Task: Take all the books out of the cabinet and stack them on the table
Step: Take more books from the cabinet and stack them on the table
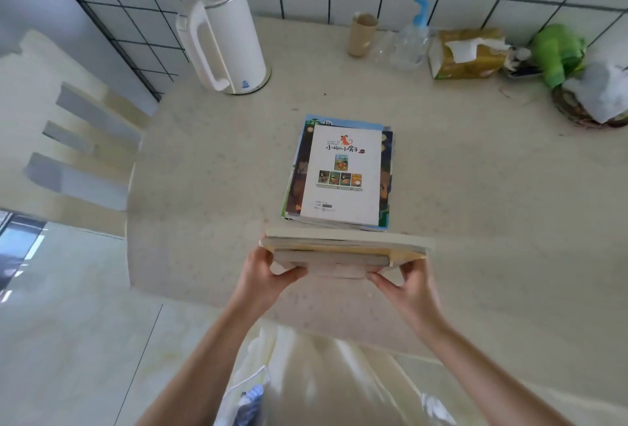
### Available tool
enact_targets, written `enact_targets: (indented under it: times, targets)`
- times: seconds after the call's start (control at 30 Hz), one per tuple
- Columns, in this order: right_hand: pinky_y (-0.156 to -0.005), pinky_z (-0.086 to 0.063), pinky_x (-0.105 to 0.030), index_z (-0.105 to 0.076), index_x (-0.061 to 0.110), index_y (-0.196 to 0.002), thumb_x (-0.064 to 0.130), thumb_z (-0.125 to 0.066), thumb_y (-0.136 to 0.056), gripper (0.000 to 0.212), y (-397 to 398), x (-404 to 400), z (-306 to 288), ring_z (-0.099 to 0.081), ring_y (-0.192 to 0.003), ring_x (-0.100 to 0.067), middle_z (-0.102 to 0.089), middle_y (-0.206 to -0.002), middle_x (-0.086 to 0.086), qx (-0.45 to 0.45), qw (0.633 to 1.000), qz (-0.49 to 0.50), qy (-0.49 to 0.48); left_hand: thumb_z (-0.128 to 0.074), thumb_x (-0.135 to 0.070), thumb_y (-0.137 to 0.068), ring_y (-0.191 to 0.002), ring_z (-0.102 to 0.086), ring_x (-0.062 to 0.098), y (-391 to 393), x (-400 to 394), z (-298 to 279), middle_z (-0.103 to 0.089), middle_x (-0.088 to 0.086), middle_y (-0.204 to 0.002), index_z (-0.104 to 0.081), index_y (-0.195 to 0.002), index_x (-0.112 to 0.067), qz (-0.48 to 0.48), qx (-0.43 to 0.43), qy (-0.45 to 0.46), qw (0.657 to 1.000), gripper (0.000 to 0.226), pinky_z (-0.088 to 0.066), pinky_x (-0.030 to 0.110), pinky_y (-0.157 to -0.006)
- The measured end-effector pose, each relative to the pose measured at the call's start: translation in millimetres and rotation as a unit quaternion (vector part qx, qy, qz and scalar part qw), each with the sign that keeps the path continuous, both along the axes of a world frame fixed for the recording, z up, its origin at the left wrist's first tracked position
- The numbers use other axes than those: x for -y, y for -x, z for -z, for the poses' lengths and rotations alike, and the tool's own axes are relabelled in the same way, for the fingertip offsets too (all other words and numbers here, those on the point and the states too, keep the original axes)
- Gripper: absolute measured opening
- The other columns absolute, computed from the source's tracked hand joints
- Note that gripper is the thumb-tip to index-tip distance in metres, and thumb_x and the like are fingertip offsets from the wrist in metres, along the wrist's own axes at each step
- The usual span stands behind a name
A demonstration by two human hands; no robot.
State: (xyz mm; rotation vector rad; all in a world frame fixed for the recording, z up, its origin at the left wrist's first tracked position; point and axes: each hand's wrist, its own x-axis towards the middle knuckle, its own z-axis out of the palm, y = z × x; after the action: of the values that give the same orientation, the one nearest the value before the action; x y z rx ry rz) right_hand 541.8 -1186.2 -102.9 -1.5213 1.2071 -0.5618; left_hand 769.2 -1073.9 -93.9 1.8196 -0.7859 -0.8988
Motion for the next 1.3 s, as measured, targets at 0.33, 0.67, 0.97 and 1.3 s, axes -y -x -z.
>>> enact_targets:
  times: [0.33, 0.67, 0.97, 1.3]
  targets:
    - [-0.073, -0.035, -0.004, -0.06, 0.005, -0.104, 0.006, -0.086, -0.065, 0.047, -2.8, -0.6, 7.9, -0.06, -0.089, -0.018, -0.063, -0.092, 0.006, -0.095, 0.99, -0.026, 0.099, -0.091, -0.012, -0.059, -0.082, -0.068, 0.004, 0.9, 7.2, 13.1, -0.074, -0.007, -0.082, -0.068, -0.081, -0.026, -0.017, 0.048, -0.055, 0.997, 0.034, -0.052, 0.025, -0.076]
    - [-0.075, -0.041, -0.002, -0.048, 0.038, -0.108, 0.012, -0.082, -0.073, 0.055, -4.8, 8.3, -10.4, -0.057, -0.091, 0.018, -0.064, -0.098, 0.025, -0.075, 0.994, -0.039, 0.072, -0.09, -0.014, -0.051, -0.079, -0.07, 0.01, -10.3, 18.6, 6.0, -0.075, 0.001, -0.079, -0.07, -0.077, -0.015, -0.013, 0.028, -0.075, 0.997, 0.033, -0.054, 0.032, -0.072]
    - [-0.073, -0.053, -0.011, -0.042, 0.033, -0.12, 0.018, -0.072, -0.083, 0.05, -14.9, 41.3, -62.3, -0.059, -0.1, 0.01, -0.06, -0.111, 0.017, 0.01, 0.999, -0.033, -0.001, -0.083, 0.003, -0.066, -0.083, -0.074, 0.018, -20.6, 61.6, -61.0, -0.076, 0.0, -0.093, -0.051, -0.109, -0.022, -0.02, -0.094, 0.007, 0.995, 0.06, -0.06, 0.033, -0.064]
    - [-0.059, -0.049, -0.022, -0.057, 0.02, -0.105, 0.032, -0.069, -0.082, 0.028, -62.6, 116.5, -86.7, -0.064, -0.082, -0.005, -0.067, -0.095, 0.009, -0.095, 0.993, 0.012, -0.074, -0.08, -0.018, -0.076, -0.082, -0.075, 0.023, -42.4, 137.8, -70.5, -0.067, 0.001, -0.112, -0.052, -0.12, -0.022, -0.056, -0.149, -0.095, 0.983, 0.053, -0.061, 0.049, -0.07]
